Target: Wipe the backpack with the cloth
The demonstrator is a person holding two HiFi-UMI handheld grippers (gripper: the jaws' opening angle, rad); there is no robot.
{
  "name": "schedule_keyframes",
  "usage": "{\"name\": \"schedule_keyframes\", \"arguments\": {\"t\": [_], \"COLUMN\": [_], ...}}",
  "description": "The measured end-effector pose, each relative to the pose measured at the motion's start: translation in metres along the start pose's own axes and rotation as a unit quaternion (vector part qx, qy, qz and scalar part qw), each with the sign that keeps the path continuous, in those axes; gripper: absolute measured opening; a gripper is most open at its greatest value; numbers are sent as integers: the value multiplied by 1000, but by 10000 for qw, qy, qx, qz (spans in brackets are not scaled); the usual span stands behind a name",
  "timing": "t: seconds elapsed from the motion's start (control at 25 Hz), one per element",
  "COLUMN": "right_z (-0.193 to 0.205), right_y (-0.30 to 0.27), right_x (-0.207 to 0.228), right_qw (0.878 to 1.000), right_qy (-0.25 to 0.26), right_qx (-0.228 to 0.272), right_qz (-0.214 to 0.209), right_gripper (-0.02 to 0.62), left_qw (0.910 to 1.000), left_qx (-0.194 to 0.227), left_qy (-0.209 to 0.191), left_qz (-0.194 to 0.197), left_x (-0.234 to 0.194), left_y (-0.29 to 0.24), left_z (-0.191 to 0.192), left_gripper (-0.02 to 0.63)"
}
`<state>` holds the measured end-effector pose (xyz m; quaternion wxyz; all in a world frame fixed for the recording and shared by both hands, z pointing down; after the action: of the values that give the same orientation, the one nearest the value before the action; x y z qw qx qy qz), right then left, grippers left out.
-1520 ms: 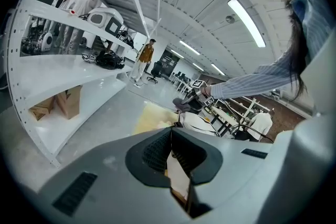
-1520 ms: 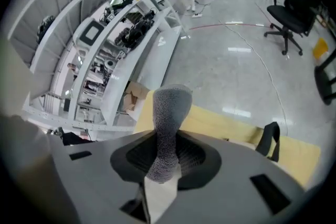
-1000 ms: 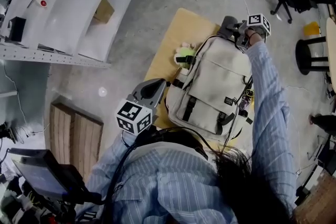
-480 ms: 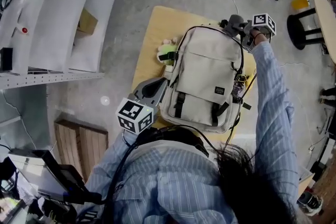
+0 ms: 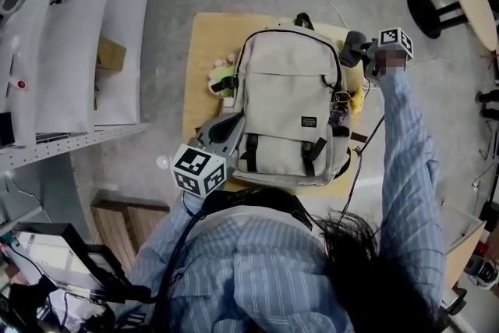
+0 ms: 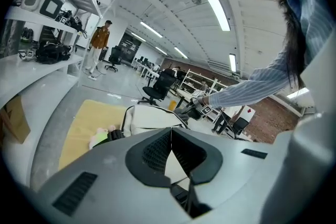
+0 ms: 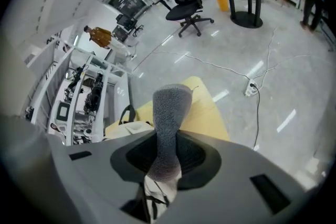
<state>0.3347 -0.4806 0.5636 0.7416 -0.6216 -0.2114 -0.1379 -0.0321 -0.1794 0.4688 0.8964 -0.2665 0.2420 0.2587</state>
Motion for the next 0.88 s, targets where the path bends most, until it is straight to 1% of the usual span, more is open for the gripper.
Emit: {"name": "schedule_keyframes", "arguments": {"t": [0.04,0.12,0.2,0.24,0.28,0.32,0.4,0.44,0.48,0.52,0.56,0.6,0.68,0.8,0.88], "right_z": [4,8,7,6,5,6,14,19,24,29,34,38,46,58,71], "right_y": [4,11,16,17,18,18,16,14,11,9,6,4,3,5,8], "right_x": [7,11,4,-2,-9,-16,-28,-32,-35,-38,-41,-43,-45,-41,-34], "right_qw": [9999,9983,9919,9843,9721,9550,9113,8894,8701,8544,8423,8332,8204,8056,7971], "right_qy": [118,557,1266,1761,2341,2959,4095,4538,4885,5147,5341,5481,5667,5861,5960], "right_qx": [-42,-74,-23,6,14,-20,-218,-330,-410,-449,-457,-450,-414,-389,-487], "right_qz": [72,138,133,133,152,201,367,448,508,546,565,579,645,773,838], "right_gripper": [94,94,94,94,94,94,94,94,94,94,94,94,94,94,94], "left_qw": [10000,9999,9997,9997,9996,9995,9995,9995,9995,9995,9995,9996,9996,9997,9996], "left_qx": [-35,-93,-136,-155,-174,-190,-211,-213,-210,-204,-196,-185,-156,-121,-123], "left_qy": [-16,-50,-76,-87,-99,-110,-127,-132,-137,-142,-149,-156,-170,-187,-204], "left_qz": [46,118,170,190,205,215,220,216,207,195,179,164,141,131,151], "left_x": [2,7,11,13,15,17,20,21,22,23,23,23,25,27,29], "left_y": [-2,-6,-9,-10,-11,-11,-8,-6,-4,-2,1,4,9,15,19], "left_z": [0,1,3,4,6,8,11,12,14,15,17,18,20,24,28], "left_gripper": [5,5,5,5,5,5,5,5,5,5,5,5,5,5,5]}}
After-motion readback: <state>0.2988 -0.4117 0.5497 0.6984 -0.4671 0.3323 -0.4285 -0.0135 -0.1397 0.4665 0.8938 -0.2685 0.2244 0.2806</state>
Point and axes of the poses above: the fingertips, and each gripper's own axes: y backward along the fingers, x to its right, z out of its underside, the point moved 5 cm from there along y, backward along the fingers, and after that the axes turned 7 degrees about y, right-handed, at the moved point
